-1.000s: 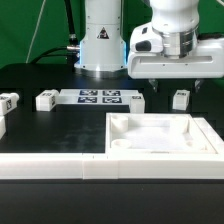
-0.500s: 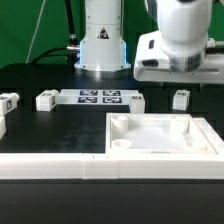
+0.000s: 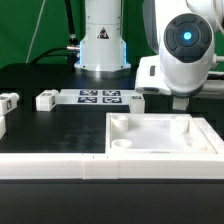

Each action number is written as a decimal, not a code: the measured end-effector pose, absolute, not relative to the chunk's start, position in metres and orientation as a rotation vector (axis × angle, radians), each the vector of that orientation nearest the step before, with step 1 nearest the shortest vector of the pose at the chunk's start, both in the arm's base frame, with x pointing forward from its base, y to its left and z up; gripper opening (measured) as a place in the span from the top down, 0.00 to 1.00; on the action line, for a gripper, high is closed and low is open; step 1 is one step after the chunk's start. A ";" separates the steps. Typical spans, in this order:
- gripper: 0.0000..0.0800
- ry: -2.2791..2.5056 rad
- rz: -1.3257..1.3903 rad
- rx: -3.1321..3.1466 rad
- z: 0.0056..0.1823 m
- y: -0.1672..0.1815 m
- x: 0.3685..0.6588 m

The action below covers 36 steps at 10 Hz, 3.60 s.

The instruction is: Assemble one leg

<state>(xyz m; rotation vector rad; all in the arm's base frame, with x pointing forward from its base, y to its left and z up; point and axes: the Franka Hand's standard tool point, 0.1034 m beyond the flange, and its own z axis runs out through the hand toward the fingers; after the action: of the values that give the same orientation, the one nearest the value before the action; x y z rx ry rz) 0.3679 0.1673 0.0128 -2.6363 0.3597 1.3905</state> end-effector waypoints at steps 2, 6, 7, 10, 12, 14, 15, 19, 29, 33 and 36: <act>0.19 0.400 1.420 -2.636 0.008 0.168 0.363; 0.64 0.399 1.420 -2.635 0.007 0.168 0.363; 0.64 0.399 1.420 -2.635 0.007 0.168 0.363; 0.64 0.399 1.420 -2.635 0.007 0.168 0.363; 0.64 0.399 1.420 -2.635 0.007 0.168 0.363; 0.64 0.357 1.420 -2.616 0.022 0.162 0.367; 0.64 0.358 1.416 -2.610 0.042 0.157 0.374; 0.64 0.369 1.310 -2.664 0.087 0.155 0.390; 0.64 0.112 0.286 -3.051 0.116 0.108 0.446; 0.64 0.114 -0.205 -3.036 0.111 0.115 0.450; 0.64 0.031 -0.480 -2.988 0.108 0.117 0.472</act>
Offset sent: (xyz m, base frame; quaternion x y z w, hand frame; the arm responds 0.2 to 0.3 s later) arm 0.0000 0.0000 0.0000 0.0000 0.0000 0.0000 1.0000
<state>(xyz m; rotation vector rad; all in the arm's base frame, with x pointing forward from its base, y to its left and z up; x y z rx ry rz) 0.4723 0.1170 0.1081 -2.9880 0.0307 -0.4797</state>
